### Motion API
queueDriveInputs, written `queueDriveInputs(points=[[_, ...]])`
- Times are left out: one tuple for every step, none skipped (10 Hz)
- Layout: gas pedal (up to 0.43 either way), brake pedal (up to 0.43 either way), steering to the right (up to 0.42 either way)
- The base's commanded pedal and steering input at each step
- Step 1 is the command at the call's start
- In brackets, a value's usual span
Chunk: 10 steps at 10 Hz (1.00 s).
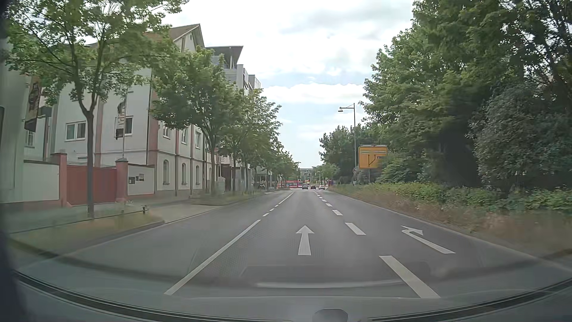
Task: Follow the waypoints while adhering to traffic rules and regulations
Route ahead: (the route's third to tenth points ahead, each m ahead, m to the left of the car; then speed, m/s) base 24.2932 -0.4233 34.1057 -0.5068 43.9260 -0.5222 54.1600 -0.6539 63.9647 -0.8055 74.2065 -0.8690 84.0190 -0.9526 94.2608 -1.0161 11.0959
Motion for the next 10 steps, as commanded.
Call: queueDriveInputs(points=[[0.028, 0.030, 0.003], [0.028, 0.030, 0.003], [0.028, 0.030, 0.003], [0.028, 0.030, 0.003], [0.028, 0.030, 0.003], [0.028, 0.030, 0.003], [0.028, 0.030, 0.003], [0.020, 0.030, 0.003], [0.020, 0.030, 0.003], [0.020, 0.030, 0.003]])
